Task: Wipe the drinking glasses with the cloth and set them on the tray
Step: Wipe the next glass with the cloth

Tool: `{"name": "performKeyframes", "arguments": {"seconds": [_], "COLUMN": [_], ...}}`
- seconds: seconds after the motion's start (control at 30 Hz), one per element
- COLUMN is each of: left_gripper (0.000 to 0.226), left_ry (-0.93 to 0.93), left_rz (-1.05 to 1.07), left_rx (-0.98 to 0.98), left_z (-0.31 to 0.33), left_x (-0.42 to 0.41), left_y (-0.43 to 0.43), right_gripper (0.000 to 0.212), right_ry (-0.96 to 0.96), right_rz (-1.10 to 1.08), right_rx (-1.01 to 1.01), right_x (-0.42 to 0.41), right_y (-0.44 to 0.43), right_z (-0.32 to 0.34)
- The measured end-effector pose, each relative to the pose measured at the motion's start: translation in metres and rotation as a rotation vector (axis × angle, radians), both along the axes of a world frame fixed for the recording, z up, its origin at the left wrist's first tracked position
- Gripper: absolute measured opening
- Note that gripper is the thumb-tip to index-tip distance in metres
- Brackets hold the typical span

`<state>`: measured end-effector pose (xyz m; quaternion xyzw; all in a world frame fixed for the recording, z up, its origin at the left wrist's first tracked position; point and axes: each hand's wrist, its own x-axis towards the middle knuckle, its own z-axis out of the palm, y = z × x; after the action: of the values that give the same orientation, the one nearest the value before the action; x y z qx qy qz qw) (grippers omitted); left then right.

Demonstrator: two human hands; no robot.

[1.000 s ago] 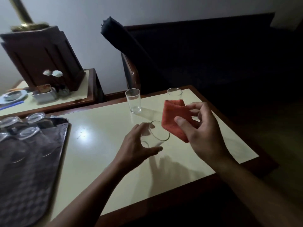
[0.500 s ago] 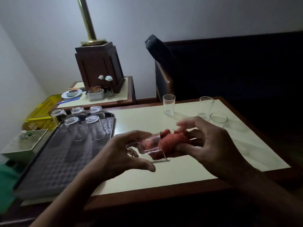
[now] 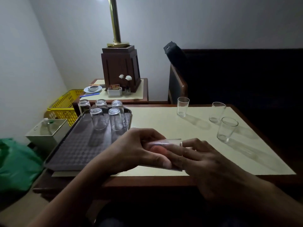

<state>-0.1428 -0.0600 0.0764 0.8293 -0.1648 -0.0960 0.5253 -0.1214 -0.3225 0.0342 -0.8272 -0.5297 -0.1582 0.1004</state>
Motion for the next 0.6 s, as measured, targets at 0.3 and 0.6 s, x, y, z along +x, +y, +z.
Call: {"name": "performKeyframes", "arguments": {"seconds": [0.3,0.6], "left_gripper": [0.083,0.034], "left_ry": [-0.636,0.144], "left_rz": [0.024,0.161], "left_rx": [0.359,-0.438], "left_z": [-0.019,-0.039], "left_x": [-0.013,-0.029], "left_y": [-0.013,-0.015], "right_gripper": [0.034,0.049], "right_ry": [1.204,0.903], "right_rz": [-0.15,-0.142], "right_rx": [0.467,0.441], "right_x": [-0.019,-0.023], "right_y": [0.008,0.002], "right_z": [0.015,0.005]}}
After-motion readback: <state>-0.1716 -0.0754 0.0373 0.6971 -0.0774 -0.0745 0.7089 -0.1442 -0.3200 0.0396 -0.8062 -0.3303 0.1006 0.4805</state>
